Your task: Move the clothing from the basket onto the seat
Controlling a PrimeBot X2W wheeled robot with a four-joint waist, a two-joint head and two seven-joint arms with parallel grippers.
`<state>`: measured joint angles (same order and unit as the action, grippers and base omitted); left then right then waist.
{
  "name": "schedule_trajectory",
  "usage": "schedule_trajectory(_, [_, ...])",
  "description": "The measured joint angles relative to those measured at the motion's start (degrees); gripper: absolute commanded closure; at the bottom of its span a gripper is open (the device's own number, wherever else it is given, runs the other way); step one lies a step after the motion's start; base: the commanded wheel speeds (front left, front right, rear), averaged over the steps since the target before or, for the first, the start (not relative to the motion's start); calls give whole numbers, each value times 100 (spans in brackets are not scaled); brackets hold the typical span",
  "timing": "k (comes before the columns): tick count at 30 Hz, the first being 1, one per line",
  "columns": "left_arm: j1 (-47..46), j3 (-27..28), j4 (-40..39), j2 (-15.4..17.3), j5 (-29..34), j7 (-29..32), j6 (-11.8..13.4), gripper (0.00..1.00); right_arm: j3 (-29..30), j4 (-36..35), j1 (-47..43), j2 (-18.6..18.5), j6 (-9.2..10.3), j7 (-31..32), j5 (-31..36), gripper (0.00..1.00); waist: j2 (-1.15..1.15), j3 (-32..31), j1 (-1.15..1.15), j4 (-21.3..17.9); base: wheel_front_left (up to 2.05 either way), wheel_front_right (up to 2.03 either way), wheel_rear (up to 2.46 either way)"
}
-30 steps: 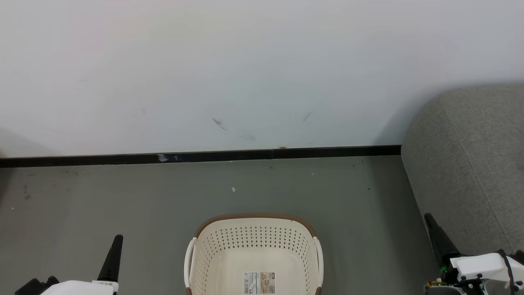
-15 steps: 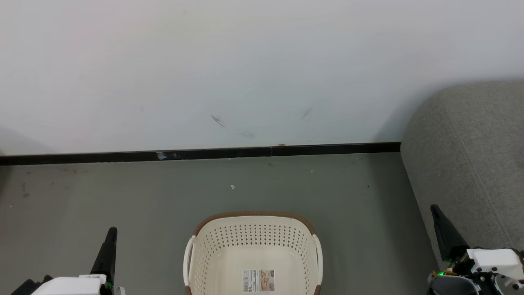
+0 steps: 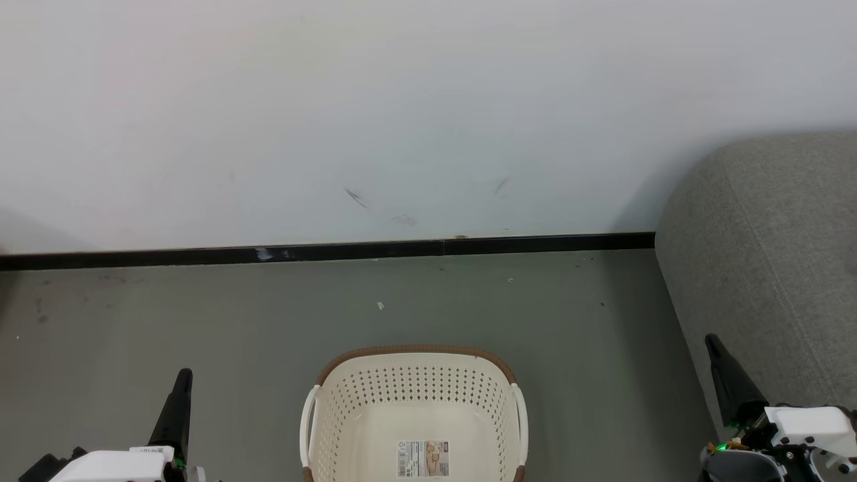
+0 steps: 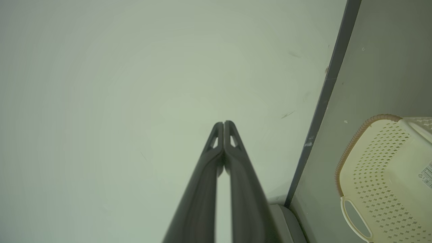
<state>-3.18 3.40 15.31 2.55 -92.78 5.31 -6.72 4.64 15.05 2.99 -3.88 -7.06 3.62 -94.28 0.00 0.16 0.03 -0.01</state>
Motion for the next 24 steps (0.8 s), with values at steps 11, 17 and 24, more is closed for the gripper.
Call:
schedule_trajectory(11, [0,1,25,0,0,0,-1,100,5,5,1,0,0,0,1,100,0,0,0,0,0,0,0])
schedule_trajectory(17, [0,3,31,0,0,0,-7,100,8,7,2,0,0,1,1,100,0,0,-1,0,0,0,0])
schedule_trajectory(24, [-1,9,38,0,0,0,-7,100,11,8,3,0,0,1,1,100,0,0,0,0,0,0,0])
